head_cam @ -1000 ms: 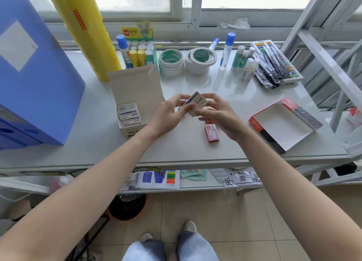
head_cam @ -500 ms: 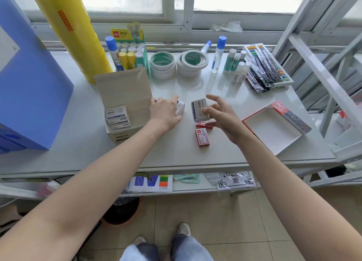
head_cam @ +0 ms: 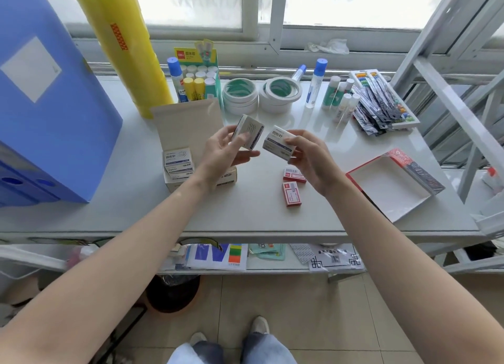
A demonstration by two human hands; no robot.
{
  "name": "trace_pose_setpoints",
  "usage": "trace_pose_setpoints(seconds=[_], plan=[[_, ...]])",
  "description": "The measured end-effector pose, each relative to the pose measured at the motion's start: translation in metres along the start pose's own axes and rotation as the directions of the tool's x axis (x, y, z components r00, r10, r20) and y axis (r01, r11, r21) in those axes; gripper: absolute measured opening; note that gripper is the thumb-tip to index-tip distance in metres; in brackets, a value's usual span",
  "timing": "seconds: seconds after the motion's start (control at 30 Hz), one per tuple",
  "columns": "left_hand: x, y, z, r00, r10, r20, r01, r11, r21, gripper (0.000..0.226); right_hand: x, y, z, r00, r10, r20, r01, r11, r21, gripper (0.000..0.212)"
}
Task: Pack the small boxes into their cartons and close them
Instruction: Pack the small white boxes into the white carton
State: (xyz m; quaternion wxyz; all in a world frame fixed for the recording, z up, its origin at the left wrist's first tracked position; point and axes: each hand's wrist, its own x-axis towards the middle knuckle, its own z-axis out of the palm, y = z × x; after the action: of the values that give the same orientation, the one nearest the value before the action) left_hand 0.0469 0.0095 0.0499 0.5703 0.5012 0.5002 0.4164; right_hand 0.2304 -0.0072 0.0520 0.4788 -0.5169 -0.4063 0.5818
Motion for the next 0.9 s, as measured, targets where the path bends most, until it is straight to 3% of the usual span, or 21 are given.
trace_pose_setpoints(seconds=[0.1, 0.17, 0.27, 0.47, 0.6, 0.67, 0.8, 0.9], plan=[[-0.004, 0.001, -0.009, 0.998, -0.044, 0.04, 0.05, 0.985, -0.163, 0.046, -0.001, -0.003, 0.01, 0.999, -0.016, 0.028, 0.016, 1.0, 0.027, 0.013], [-0.008, 0.003, -0.014, 0.998, -0.052, 0.038, 0.06, 0.967, -0.248, 0.034, -0.002, -0.005, 0.016, 0.999, -0.019, 0.049, 0.016, 0.998, 0.053, 0.015], [-0.01, -0.001, -0.024, 1.0, -0.002, 0.024, 0.005, 0.987, -0.159, 0.024, -0.002, -0.006, 0.024, 0.998, -0.02, 0.064, 0.017, 0.998, 0.054, 0.017], [-0.017, -0.001, -0.045, 0.991, 0.124, -0.056, -0.124, 0.992, 0.011, 0.07, -0.002, -0.004, 0.035, 1.0, -0.013, 0.026, 0.011, 0.997, 0.083, 0.021], [-0.019, -0.001, -0.054, 0.987, 0.15, -0.056, -0.144, 0.985, 0.098, 0.069, 0.0, -0.006, 0.043, 1.0, -0.005, 0.03, 0.001, 0.992, 0.13, 0.017], [-0.021, -0.003, -0.055, 0.992, 0.11, -0.059, -0.106, 0.992, 0.075, 0.055, 0.001, -0.006, 0.047, 0.999, 0.001, 0.033, -0.005, 0.992, 0.124, 0.017], [-0.024, 0.001, -0.052, 0.997, -0.082, 0.0, 0.079, 0.958, -0.275, 0.03, 0.0, -0.003, 0.054, 0.998, 0.003, 0.064, -0.008, 0.997, 0.078, 0.02], [-0.028, 0.003, -0.052, 0.987, -0.156, 0.03, 0.159, 0.958, -0.238, 0.037, -0.001, -0.002, 0.06, 0.993, -0.006, 0.115, -0.002, 0.998, 0.07, 0.02]])
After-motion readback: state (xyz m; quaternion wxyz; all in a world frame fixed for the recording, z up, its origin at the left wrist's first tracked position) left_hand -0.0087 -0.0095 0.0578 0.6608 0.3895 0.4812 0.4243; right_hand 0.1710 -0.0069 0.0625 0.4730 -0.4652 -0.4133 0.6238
